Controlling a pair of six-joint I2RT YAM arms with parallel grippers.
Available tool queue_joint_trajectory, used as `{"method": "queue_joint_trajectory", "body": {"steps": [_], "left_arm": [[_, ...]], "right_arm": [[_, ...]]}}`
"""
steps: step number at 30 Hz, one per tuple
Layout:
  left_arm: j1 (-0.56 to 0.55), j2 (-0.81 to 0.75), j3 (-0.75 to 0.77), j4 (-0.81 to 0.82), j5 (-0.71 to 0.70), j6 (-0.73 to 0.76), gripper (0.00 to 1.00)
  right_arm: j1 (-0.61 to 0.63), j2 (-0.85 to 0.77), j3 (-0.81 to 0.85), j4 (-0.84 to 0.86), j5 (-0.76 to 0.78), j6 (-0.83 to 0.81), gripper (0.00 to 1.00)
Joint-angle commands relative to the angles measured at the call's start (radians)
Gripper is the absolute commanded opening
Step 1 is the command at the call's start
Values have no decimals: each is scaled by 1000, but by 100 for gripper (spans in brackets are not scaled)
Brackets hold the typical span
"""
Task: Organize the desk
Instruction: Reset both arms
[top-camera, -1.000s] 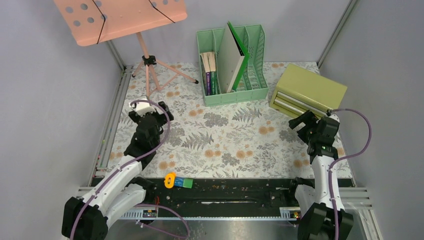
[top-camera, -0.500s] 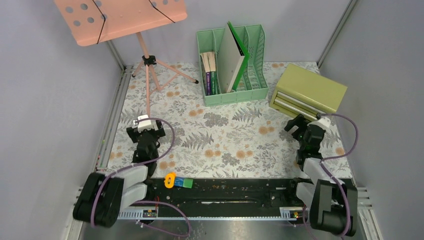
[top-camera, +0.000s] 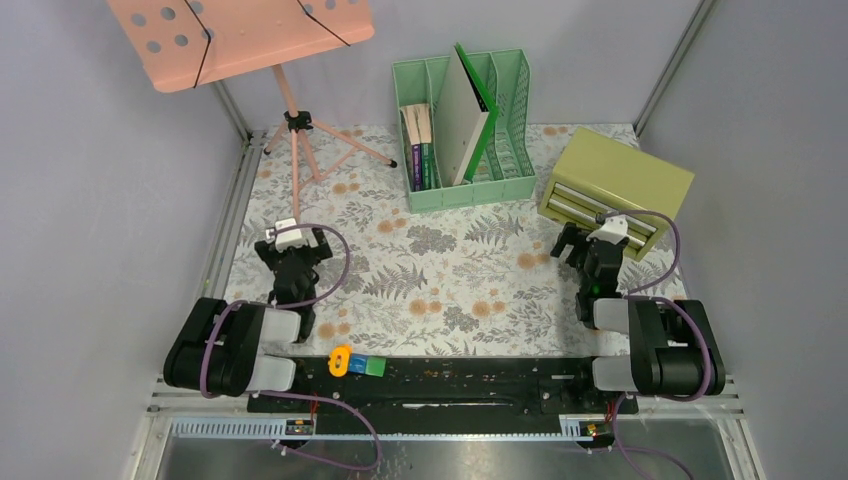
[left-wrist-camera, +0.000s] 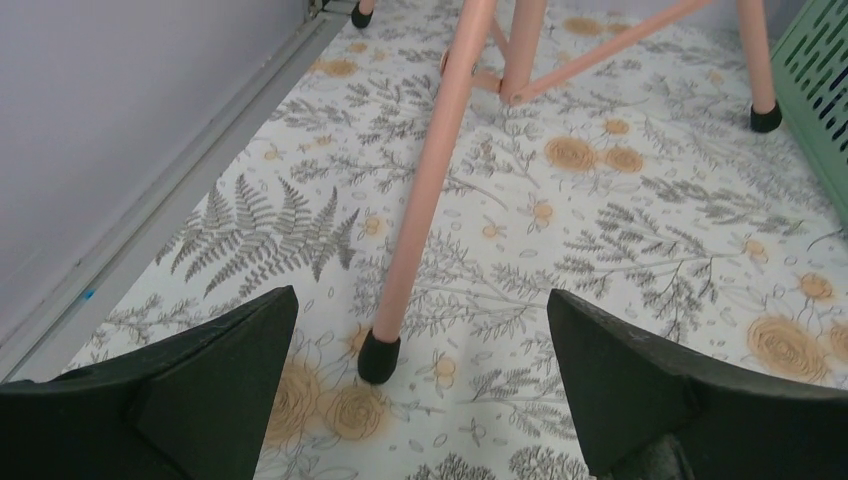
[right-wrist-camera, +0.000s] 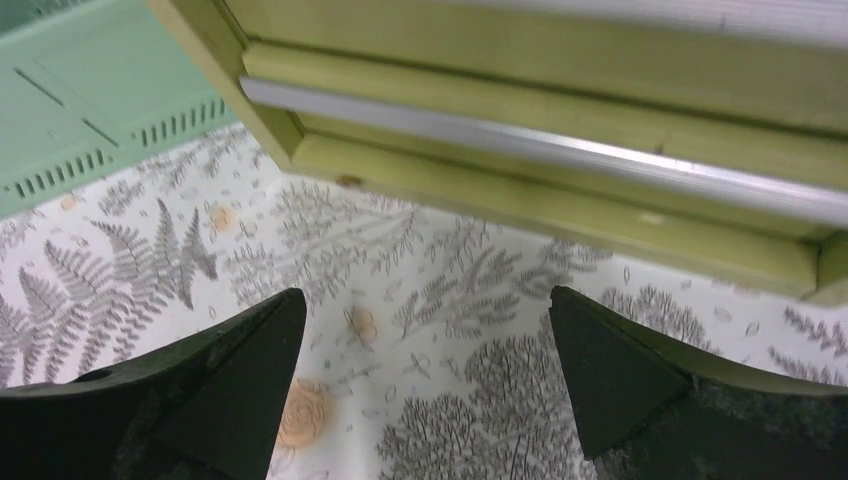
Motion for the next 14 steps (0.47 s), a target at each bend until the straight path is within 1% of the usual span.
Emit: {"method": "queue_joint_trajectory", "body": {"steps": [1, 2, 4, 14], "left_arm": [[6, -3, 89, -44, 29, -12, 99], [9, -3, 112, -73, 31, -14, 99], [11, -2, 99, -46, 32, -15, 99], [12, -1, 108, -63, 40, -16, 99]], "right_arm": [[10, -4, 60, 53, 42, -62, 99], [9, 0, 57, 67, 40, -63, 100], [10, -2, 55, 67, 38, -63, 99], [9, -1, 57, 67, 36, -64, 100]]}}
